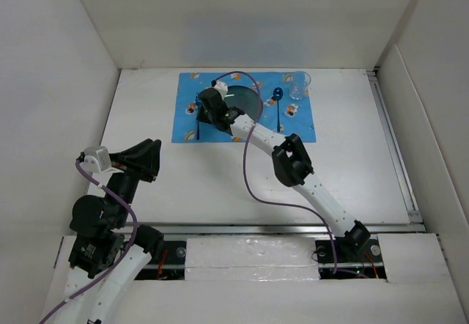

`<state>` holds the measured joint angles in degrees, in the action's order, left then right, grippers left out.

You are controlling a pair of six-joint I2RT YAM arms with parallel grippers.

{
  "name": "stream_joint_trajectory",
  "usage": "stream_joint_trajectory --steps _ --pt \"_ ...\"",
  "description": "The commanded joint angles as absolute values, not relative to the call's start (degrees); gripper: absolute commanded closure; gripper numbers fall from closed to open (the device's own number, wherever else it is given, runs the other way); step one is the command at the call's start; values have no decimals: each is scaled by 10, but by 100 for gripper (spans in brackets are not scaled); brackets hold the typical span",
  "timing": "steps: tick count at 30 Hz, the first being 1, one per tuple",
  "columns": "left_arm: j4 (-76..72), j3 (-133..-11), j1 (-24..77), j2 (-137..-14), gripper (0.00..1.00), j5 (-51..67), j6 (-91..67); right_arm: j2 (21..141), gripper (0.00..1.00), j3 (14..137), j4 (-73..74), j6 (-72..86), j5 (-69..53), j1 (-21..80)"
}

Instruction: Set the dinner table for one person

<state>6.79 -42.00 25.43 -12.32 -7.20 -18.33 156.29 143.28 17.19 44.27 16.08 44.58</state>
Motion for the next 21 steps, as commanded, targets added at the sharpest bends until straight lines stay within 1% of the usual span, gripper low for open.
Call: stream_joint_trajectory --steps 1,19,21 --pt "41 -420 258 -129 71 -69 -184 1564 100 1485 136 464 133 440" --pt "44 -419 258 -124 71 -72 -183 1604 100 1513 112 520 98 424" --pt "45 -419 258 -124 71 -73 -183 1604 96 1513 114 524 93 418"
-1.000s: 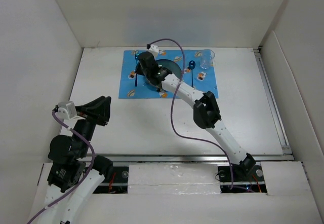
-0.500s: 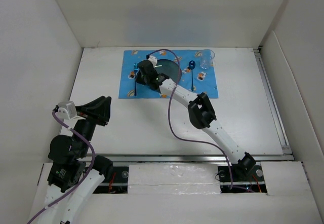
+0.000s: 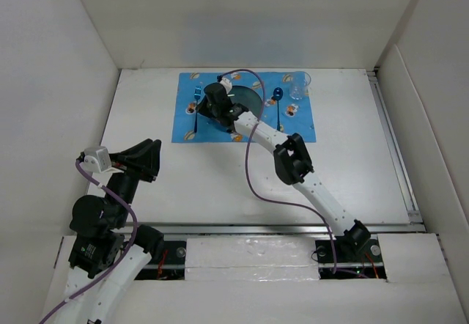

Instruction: Set the dinner table for one person

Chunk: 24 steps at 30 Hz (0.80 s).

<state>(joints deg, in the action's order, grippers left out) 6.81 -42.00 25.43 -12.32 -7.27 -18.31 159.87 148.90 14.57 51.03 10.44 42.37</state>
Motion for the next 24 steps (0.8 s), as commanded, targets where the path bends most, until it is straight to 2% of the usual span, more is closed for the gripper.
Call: stream_joint_trajectory --steps 1,15,24 --pt "45 -419 258 -122 71 -74 -183 1602 95 1507 113 526 90 418" --pt "49 -419 258 -117 71 -79 -183 1589 76 1475 116 537 68 407" --pt "49 -419 258 -119 71 -80 -182 1528 77 1428 98 493 78 407"
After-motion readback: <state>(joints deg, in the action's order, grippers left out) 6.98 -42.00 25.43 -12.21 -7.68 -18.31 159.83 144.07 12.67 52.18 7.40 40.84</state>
